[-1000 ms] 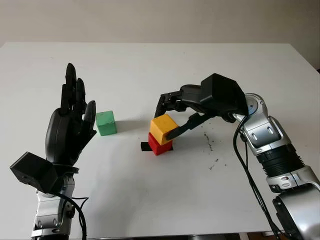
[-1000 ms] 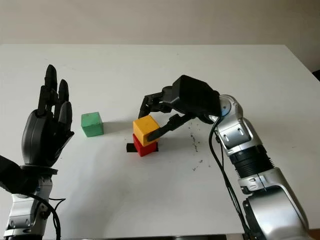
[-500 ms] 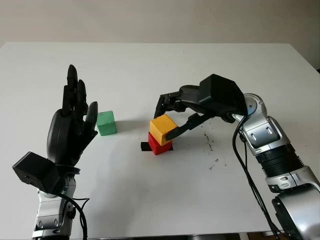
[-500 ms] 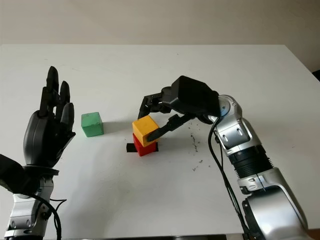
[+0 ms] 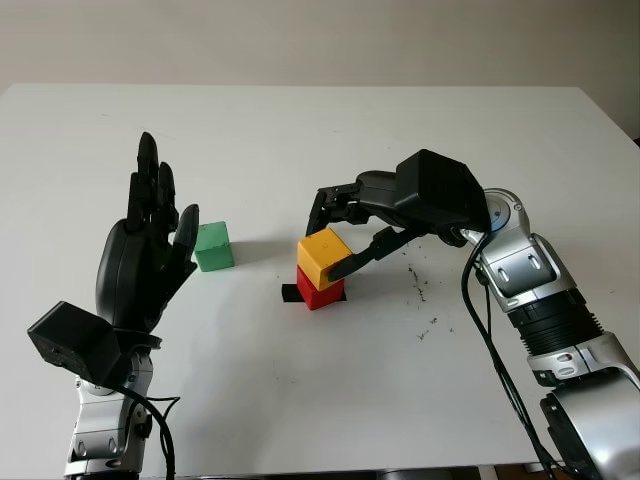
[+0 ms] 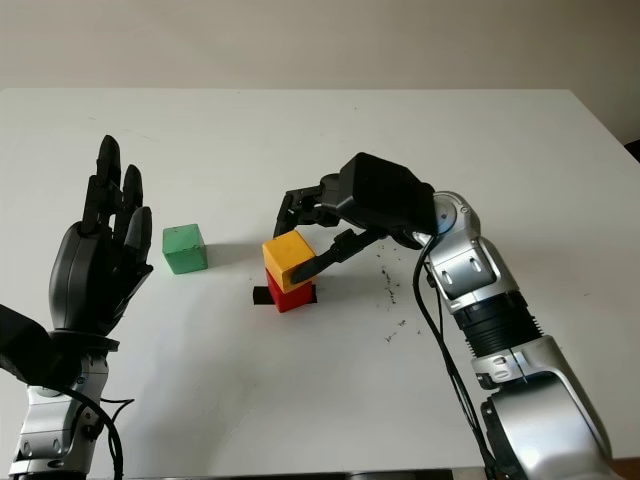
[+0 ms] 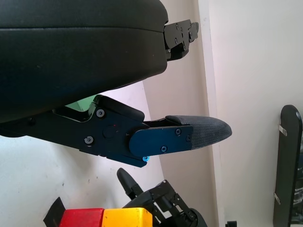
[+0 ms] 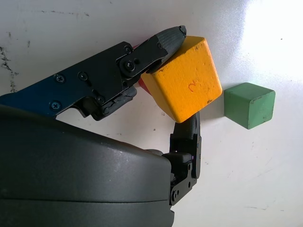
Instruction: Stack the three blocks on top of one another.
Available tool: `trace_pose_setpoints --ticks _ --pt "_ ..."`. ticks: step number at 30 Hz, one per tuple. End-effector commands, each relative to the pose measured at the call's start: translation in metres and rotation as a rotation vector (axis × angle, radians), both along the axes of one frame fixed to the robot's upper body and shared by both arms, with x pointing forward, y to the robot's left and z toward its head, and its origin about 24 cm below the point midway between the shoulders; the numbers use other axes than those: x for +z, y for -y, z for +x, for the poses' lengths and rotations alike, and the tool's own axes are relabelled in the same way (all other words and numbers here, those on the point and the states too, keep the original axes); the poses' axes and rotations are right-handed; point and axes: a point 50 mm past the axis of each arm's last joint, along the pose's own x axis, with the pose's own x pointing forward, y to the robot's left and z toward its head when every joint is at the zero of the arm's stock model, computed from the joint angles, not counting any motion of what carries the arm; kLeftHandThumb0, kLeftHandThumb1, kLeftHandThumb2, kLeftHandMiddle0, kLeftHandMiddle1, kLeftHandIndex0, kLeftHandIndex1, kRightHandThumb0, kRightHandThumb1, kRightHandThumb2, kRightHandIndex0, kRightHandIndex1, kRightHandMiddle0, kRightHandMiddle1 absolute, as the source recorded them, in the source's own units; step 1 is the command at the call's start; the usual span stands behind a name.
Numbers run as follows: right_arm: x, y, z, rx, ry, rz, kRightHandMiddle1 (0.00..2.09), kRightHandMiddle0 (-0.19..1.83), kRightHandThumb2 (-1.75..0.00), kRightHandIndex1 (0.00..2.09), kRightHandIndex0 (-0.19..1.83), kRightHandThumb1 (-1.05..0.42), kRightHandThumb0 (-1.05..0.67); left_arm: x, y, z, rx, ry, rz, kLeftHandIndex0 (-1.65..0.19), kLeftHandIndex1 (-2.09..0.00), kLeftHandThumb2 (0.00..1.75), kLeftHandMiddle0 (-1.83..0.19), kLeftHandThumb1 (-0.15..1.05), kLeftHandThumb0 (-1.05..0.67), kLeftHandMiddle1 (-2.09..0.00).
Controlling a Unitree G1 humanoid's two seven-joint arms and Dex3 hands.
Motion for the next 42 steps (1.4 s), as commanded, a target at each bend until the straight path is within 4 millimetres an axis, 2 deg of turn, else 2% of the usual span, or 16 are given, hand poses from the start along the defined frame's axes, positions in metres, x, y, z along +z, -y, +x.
trace_pose_setpoints --ticks 1,15,16,18,19,21,24,29,36,42 --pt "0.0 -0.002 0.0 0.006 0.004 -0.002 1.63 0.34 -0.05 0.05 0.25 -0.94 -0.51 0.002 0.0 -0.002 0.0 0.011 0.014 0.19 0.0 0.49 0.19 1.05 -0.68 0.0" --pt "-0.003 0.0 0.0 0.009 -0.015 -0.008 1.58 0.33 -0.05 0.05 0.25 -0.93 -0.51 0.002 0.001 -0.002 -0.003 0.01 0.008 0.19 0.0 0.48 0.19 1.05 -0.69 0.0" --pt "-0.003 0.0 0.0 0.009 -0.024 -0.014 1.54 0.3 -0.05 0.04 0.24 -0.92 -0.51 0.002 0.001 -0.002 -0.003 0.008 0.009 0.19 0.0 0.48 0.19 1.05 -0.69 0.0" --pt "-0.002 0.001 0.0 0.017 -0.023 -0.057 1.26 0.15 -0.05 0.03 0.18 -0.9 -0.58 0.002 0.001 -0.002 -0.003 0.005 0.005 0.19 0.0 0.47 0.19 1.05 -0.7 0.0" --pt "-0.002 0.001 0.0 0.028 -0.021 -0.079 0.95 0.1 -0.05 0.03 0.13 -0.88 -0.66 0.002 0.001 -0.002 -0.005 0.005 0.008 0.19 0.0 0.47 0.19 1.05 -0.71 0.0" --pt "-0.003 0.001 0.0 0.05 -0.023 -0.117 0.51 -0.01 -0.05 0.01 -0.01 -0.86 -0.79 0.002 0.0 -0.002 -0.011 0.009 0.009 0.19 0.0 0.47 0.19 1.05 -0.7 0.0" --pt "-0.003 0.002 -0.001 0.065 -0.047 -0.124 0.22 -0.13 -0.05 0.0 -0.17 -0.84 -0.88 0.002 0.001 -0.002 -0.007 0.005 0.012 0.19 0.0 0.48 0.19 1.05 -0.7 0.0" --pt "-0.004 0.003 -0.003 0.085 -0.041 -0.106 0.04 -0.19 -0.05 0.0 -0.19 -0.82 -0.88 0.002 0.001 -0.002 -0.008 0.002 0.003 0.19 0.0 0.46 0.19 1.05 -0.71 0.0" --pt "-0.004 0.008 -0.004 0.105 0.021 -0.062 0.0 -0.19 -0.06 0.0 -0.19 -0.82 -0.94 0.002 0.002 -0.002 -0.009 0.003 -0.004 0.19 0.0 0.46 0.19 1.05 -0.71 0.0" --pt "0.015 0.025 -0.003 0.09 0.058 0.007 0.0 -0.19 -0.06 0.0 -0.19 -0.84 -0.97 0.002 0.002 -0.002 0.0 0.001 -0.004 0.19 0.0 0.47 0.19 1.05 -0.7 0.0"
